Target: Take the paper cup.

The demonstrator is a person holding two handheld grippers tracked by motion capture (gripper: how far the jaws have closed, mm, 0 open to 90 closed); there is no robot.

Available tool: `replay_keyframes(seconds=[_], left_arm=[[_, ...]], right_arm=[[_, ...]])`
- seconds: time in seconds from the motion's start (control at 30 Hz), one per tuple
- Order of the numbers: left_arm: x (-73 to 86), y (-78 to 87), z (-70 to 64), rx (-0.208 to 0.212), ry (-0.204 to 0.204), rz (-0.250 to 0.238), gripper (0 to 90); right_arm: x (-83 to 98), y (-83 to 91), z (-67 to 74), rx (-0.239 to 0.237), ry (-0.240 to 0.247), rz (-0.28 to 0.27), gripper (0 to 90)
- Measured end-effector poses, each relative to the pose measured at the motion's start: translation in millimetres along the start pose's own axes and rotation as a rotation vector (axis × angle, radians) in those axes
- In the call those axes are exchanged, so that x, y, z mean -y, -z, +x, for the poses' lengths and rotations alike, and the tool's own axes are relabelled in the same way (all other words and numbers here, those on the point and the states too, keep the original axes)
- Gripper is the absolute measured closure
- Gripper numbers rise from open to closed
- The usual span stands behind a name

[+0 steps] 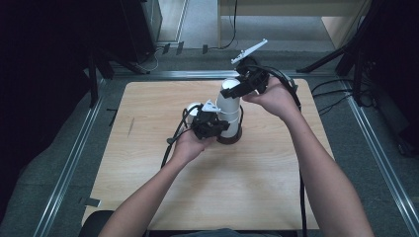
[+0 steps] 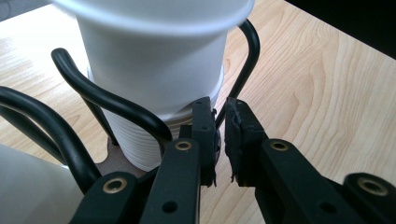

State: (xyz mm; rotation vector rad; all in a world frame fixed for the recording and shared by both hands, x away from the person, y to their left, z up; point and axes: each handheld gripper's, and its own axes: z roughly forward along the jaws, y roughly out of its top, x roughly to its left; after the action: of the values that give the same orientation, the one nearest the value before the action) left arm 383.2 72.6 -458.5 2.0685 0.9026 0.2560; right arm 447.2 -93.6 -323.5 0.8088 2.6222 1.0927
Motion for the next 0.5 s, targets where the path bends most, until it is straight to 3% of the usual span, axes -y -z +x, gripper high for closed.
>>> replay_keyframes(seconds=[0.17, 0.5], left_arm=[[0.1, 0.1, 0.2, 0.001, 0.0, 0.0, 82.3], [0.5, 0.0, 0.2, 0.003, -0.009, 0.009, 80.8]], right_arm=[[-9.1, 15.5, 5.8, 0.016, 0.038, 0.001, 33.2], [-20.2, 51.4, 14.8, 0.017, 0.035, 0.001, 33.5]])
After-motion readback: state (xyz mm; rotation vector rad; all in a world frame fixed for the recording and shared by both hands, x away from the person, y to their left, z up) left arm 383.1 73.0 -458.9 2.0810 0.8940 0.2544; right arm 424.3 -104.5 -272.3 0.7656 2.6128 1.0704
